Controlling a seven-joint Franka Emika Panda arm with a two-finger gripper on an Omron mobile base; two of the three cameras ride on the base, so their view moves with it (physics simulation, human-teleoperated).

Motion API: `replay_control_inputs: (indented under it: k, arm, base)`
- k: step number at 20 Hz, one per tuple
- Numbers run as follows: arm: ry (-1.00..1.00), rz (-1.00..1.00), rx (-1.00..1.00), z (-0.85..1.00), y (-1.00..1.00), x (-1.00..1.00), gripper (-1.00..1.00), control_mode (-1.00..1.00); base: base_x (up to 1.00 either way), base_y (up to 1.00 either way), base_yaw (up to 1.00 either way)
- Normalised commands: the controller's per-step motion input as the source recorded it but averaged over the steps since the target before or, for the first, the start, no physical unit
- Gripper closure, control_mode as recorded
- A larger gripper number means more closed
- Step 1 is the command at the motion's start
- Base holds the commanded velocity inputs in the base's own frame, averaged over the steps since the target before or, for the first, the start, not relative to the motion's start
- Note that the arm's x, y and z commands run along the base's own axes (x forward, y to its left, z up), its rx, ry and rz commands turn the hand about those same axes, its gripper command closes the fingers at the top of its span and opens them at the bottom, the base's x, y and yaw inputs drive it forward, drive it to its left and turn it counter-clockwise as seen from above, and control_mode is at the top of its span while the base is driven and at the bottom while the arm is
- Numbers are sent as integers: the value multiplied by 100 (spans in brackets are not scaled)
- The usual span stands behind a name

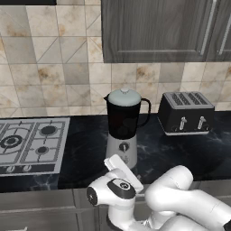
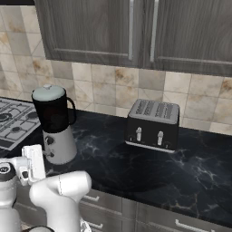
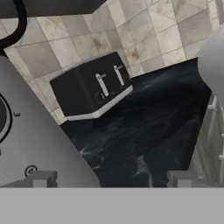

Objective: Grab the garlic and onion from the fridge, place them in the blender, close the lid, and turn on the blender to create a marinade.

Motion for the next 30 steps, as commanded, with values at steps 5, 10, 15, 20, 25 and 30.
replay_control_inputs:
  k: [5, 10, 15, 20, 25, 30]
  arm:
    - [-4, 0, 0, -23, 13, 35, -100, -100]
    - [-1, 0, 0, -37, 21, 32, -100, -100]
    - [-2, 0, 0, -39, 14, 26, -100, -100]
    - [-25, 0, 0, 12, 0, -57, -100, -100]
    - [-29, 0, 0, 65, 0, -93, -100, -100]
    - [-16, -1, 0, 97, 0, -57, -100, -100]
  base:
    - [0, 0, 0]
    - [0, 0, 0]
    - [0, 0, 0]
    - [0, 0, 0]
    - [0, 0, 0]
    - [0, 0, 0]
